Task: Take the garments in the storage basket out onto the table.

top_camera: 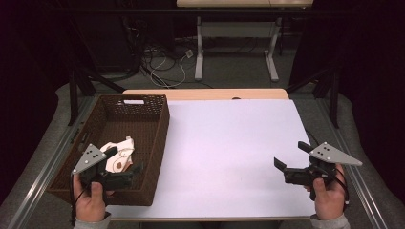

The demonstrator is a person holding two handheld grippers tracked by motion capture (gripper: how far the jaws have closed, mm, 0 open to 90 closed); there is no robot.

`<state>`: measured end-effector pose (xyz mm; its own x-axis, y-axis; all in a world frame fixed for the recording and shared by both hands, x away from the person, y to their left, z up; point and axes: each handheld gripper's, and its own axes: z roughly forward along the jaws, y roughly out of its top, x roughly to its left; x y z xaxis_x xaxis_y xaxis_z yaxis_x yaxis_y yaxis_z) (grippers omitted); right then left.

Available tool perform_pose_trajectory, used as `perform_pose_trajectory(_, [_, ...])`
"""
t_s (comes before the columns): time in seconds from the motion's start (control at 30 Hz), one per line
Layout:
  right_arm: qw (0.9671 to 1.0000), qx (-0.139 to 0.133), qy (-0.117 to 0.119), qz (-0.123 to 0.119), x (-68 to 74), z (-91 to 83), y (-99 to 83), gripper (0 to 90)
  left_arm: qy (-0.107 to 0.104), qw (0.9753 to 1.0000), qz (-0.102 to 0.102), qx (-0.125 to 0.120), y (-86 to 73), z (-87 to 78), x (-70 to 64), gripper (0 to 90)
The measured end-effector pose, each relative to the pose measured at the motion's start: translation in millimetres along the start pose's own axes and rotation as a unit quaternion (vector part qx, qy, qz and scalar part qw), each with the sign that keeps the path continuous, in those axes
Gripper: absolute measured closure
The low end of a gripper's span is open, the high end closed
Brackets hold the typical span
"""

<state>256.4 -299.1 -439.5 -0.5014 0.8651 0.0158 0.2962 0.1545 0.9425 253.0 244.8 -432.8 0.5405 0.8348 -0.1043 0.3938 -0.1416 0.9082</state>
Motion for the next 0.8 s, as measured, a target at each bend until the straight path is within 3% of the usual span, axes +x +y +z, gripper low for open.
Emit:
perform_pose_trajectory(0.33, [0.9999,0.011,-0.003,0.001,0.4,3.0,-6.7,1.0,-0.004,0.9999,-0.011,-0.002,-2.1,3.4,-0.4,0.3])
perform_pose_trajectory(0.43, [0.9999,0.014,-0.003,0.000,1.9,4.4,-8.6,1.0,-0.006,0.9997,-0.023,-0.004,-1.2,5.2,-1.7,0.3])
perform_pose_trajectory(0.57, [0.9999,0.011,-0.004,0.002,3.9,4.7,-8.2,1.2,-0.002,0.9999,-0.013,-0.001,-1.0,5.4,-3.1,0.3])
perform_pose_trajectory(0.63, [0.9999,0.015,-0.003,0.001,5.1,4.4,-7.9,1.1,0.003,0.9998,-0.021,0.006,1.2,5.0,-3.8,0.3])
perform_pose_trajectory(0.8, [0.9999,0.016,-0.002,0.001,4.7,4.7,-8.3,1.2,0.005,0.9997,-0.021,0.007,3.1,2.7,-5.0,0.3])
